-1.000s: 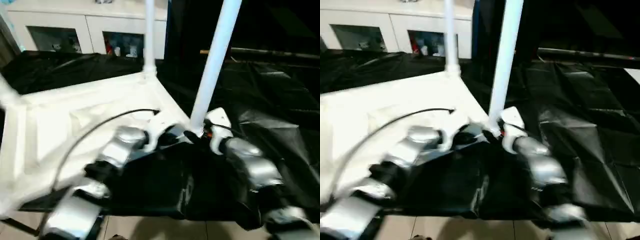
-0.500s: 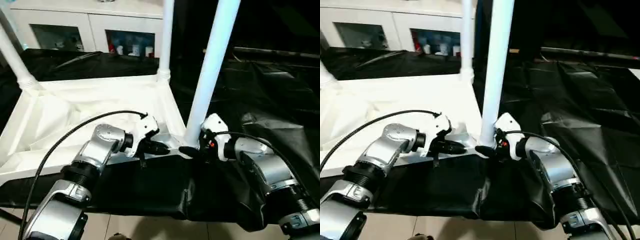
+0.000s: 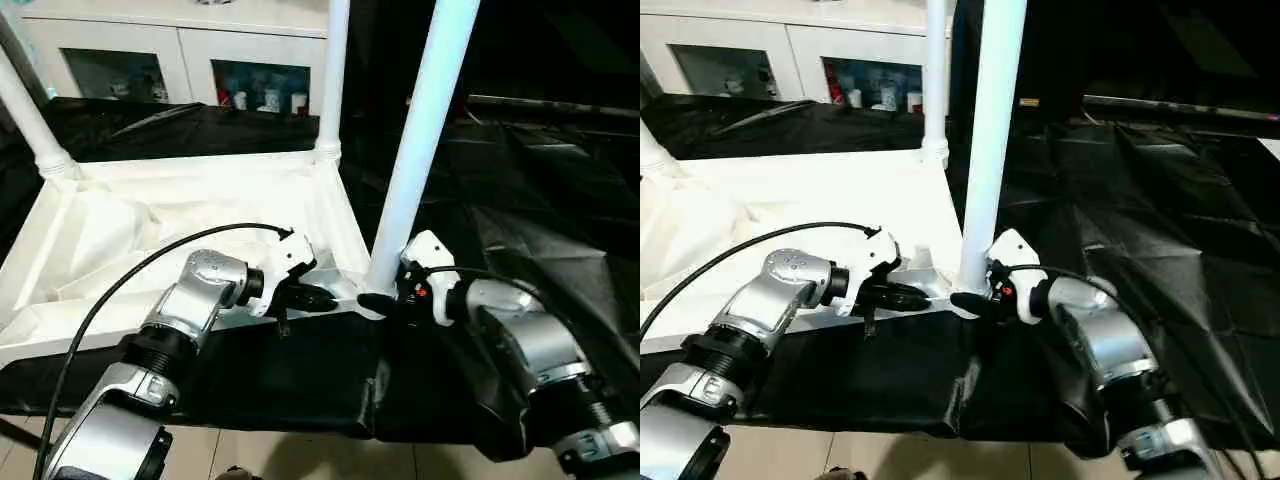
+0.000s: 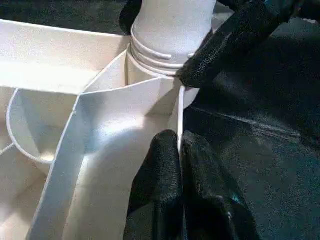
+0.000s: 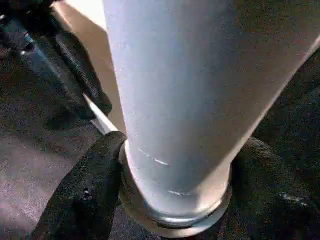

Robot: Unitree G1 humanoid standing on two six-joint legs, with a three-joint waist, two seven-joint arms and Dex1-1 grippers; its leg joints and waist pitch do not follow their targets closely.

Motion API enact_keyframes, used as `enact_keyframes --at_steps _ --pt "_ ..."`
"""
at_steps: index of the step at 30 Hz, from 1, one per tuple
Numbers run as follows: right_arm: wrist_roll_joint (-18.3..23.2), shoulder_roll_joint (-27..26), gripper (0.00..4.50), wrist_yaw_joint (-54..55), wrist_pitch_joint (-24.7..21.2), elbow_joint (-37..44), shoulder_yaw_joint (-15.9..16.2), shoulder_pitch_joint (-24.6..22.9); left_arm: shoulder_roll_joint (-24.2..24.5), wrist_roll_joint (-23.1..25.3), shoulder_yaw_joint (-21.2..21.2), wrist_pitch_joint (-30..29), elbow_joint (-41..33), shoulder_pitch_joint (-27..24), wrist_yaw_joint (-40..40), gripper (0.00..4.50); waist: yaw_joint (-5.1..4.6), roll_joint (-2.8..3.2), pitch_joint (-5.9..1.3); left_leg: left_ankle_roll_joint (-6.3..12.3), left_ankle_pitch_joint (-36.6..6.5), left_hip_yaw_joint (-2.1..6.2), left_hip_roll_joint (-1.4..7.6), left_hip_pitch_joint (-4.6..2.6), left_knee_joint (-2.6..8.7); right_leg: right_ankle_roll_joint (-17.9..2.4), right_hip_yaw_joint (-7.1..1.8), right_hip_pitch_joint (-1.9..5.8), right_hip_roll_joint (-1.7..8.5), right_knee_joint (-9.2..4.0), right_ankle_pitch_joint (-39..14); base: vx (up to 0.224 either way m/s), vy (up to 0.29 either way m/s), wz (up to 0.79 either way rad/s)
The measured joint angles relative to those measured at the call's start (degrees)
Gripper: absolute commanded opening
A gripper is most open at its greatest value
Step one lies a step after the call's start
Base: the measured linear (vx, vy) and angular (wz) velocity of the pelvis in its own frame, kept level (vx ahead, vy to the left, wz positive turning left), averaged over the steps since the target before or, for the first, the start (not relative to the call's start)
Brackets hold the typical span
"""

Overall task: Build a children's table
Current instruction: Rotate leg to tighten

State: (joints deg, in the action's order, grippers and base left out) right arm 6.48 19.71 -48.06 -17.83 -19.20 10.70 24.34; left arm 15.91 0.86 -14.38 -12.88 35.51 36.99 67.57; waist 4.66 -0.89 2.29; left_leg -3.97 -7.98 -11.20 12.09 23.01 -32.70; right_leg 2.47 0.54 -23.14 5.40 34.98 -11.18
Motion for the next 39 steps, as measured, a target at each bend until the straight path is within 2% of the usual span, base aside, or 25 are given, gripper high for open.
enact_keyframes --at_steps 3,5,12,17,20,21,27,29,33,35,39 --pt "-0.15 -4.21 2.76 7.25 0.46 -2.19 -1.94 -0.03 -1.42 0.96 0.57 0.21 0.72 0.18 -4.53 0.00 -0.65 -0.05 -0.03 0.00 0.00 0.00 -0.01 -0.04 -0.06 -0.06 -0.03 0.04 0.01 0.00 0.04 0.000 0.000 0.00" --pt "-0.67 -8.45 2.75 16.14 0.62 -4.10 -4.80 0.23 -3.56 2.10 0.99 0.19 2.45 1.25 -9.42 0.00 -1.28 -0.09 -0.06 -0.01 0.00 0.01 -0.03 -0.06 -0.12 -0.12 -0.05 0.06 0.02 0.00 0.09 0.000 0.000 0.00" --pt "-2.19 -17.04 2.75 36.07 1.54 -10.89 -10.20 4.08 -11.13 5.50 1.11 -1.04 6.31 3.68 -23.30 0.00 -1.45 -0.20 -0.16 -0.01 0.00 0.04 -0.09 -0.19 -0.14 -0.18 -0.12 0.19 0.07 -0.03 0.16 0.000 0.000 0.00" --pt "-3.12 -18.47 2.75 40.13 4.25 -13.61 -10.74 5.12 -12.94 5.82 1.14 -1.86 6.43 3.80 -26.26 0.00 -1.40 -0.09 -0.23 0.00 0.00 0.06 -0.12 -0.19 -0.12 -0.13 -0.11 0.20 0.08 -0.07 0.13 0.000 0.000 0.00" --pt "-3.79 -18.25 2.75 39.30 6.46 -15.02 -10.57 5.34 -12.96 5.83 1.21 -1.72 6.91 4.11 -26.41 0.00 -1.43 -0.09 -0.23 0.00 0.00 0.06 -0.12 -0.17 -0.12 -0.11 -0.10 0.18 0.08 -0.07 0.16 0.000 0.000 0.00" --pt "-3.79 -18.07 3.31 38.86 7.03 -15.31 -10.57 5.33 -12.96 5.83 1.21 -1.63 6.95 4.13 -26.41 0.00 -1.44 -0.09 -0.23 0.00 0.00 0.06 -0.13 -0.14 -0.12 -0.10 -0.11 0.16 0.08 -0.07 0.16 0.000 0.000 0.00" --pt "-3.69 -15.31 3.79 33.08 8.57 -15.30 -10.20 5.22 -12.45 5.59 1.24 -0.92 6.74 4.16 -25.08 0.00 -1.16 -0.06 -0.21 0.00 0.00 0.05 -0.12 -0.04 -0.03 -0.05 -0.04 0.09 0.09 -0.12 0.12 0.000 0.000 0.00" --pt "-3.70 -13.00 3.98 29.85 9.35 -14.63 -8.79 4.58 -11.73 5.29 1.21 -0.76 6.39 3.99 -23.41 0.00 -1.10 -0.05 -0.20 0.00 0.00 0.05 -0.10 -0.04 0.02 -0.03 0.00 0.08 0.07 -0.12 0.12 0.000 0.000 0.00" --pt "-3.68 -9.97 3.98 23.86 9.31 -11.67 -6.82 3.67 -10.24 4.68 0.98 -0.09 5.79 3.59 -19.51 0.00 -1.01 0.00 -0.17 0.00 0.00 0.07 -0.08 -0.03 0.04 -0.03 0.04 0.06 0.05 -0.10 0.11 0.000 0.000 0.00" --pt "-3.48 -5.82 3.98 16.67 8.91 -7.60 -4.35 1.61 -8.35 3.84 0.65 0.47 4.64 2.72 -15.65 0.00 -0.83 0.10 -0.13 0.00 0.00 0.05 -0.09 -0.03 0.03 -0.03 0.01 0.08 0.07 -0.12 0.11 0.000 0.000 0.00" --pt "-1.55 -0.58 3.98 5.74 7.06 -2.23 -2.30 -1.69 -3.72 1.68 0.60 0.77 1.97 0.85 -7.89 0.00 -1.04 0.10 -0.12 0.00 0.00 0.06 -0.03 -0.04 0.04 -0.03 0.02 0.04 0.00 -0.09 0.11 0.000 0.000 0.00"
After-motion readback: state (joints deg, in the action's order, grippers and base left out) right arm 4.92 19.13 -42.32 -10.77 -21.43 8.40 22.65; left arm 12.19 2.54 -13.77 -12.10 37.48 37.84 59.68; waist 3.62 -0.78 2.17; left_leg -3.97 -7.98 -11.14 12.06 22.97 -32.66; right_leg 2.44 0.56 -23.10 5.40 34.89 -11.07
